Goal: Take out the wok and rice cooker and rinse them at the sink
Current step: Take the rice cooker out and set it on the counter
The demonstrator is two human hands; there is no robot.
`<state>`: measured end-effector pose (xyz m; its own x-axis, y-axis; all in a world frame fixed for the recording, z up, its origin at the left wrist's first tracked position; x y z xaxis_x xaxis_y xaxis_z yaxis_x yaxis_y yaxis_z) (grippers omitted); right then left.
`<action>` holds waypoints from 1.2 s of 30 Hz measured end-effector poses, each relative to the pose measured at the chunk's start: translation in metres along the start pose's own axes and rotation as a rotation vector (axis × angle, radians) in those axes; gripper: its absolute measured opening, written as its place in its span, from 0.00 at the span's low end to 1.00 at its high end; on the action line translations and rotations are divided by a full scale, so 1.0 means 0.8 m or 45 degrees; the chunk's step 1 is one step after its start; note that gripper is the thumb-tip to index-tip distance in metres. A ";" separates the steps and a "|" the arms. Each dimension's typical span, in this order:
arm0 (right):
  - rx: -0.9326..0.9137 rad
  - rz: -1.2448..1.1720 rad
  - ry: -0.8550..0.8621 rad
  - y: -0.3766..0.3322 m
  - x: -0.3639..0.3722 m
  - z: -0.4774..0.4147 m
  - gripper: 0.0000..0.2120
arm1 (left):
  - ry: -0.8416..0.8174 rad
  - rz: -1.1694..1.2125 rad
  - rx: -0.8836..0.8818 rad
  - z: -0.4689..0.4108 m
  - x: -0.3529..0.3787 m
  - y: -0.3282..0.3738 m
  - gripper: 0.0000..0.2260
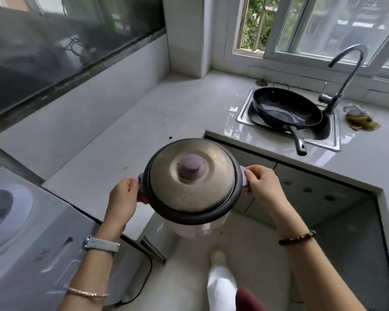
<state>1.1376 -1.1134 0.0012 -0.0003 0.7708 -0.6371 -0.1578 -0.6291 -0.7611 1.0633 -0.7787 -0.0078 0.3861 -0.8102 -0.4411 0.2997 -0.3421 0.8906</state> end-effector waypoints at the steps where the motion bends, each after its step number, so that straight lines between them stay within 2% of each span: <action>1: -0.011 0.009 -0.028 -0.004 0.003 -0.023 0.11 | 0.022 0.015 -0.016 -0.011 0.006 0.001 0.17; 8: -0.153 0.087 -0.250 -0.051 0.027 -0.165 0.10 | 0.238 0.043 -0.115 -0.069 0.035 0.010 0.17; 14: -0.317 0.209 -0.376 -0.106 0.073 -0.250 0.14 | 0.423 0.074 -0.214 -0.102 0.035 0.004 0.17; 25: -0.413 0.226 -0.591 -0.206 0.218 -0.339 0.09 | 0.695 0.031 -0.352 -0.189 -0.027 -0.024 0.17; 31: -0.467 0.251 -0.652 -0.260 0.293 -0.382 0.13 | 0.782 0.078 -0.458 -0.252 -0.062 -0.069 0.15; 36: -0.448 0.302 -0.694 -0.282 0.345 -0.416 0.13 | 0.811 0.000 -0.465 -0.292 -0.073 -0.072 0.15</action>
<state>1.5018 -0.7926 -0.0434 -0.5060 0.4909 -0.7092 0.2378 -0.7109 -0.6618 1.2274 -0.6007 -0.0595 0.7851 -0.3382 -0.5189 0.5284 -0.0714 0.8460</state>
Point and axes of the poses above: each hand's wrist, its own z-axis away from the middle knuckle, its own x-axis out of the palm, y = z × x, the point moved 6 cm from there along -z, towards the middle knuckle, and after that the axes turned 6 degrees about z, right-handed, at the moved point
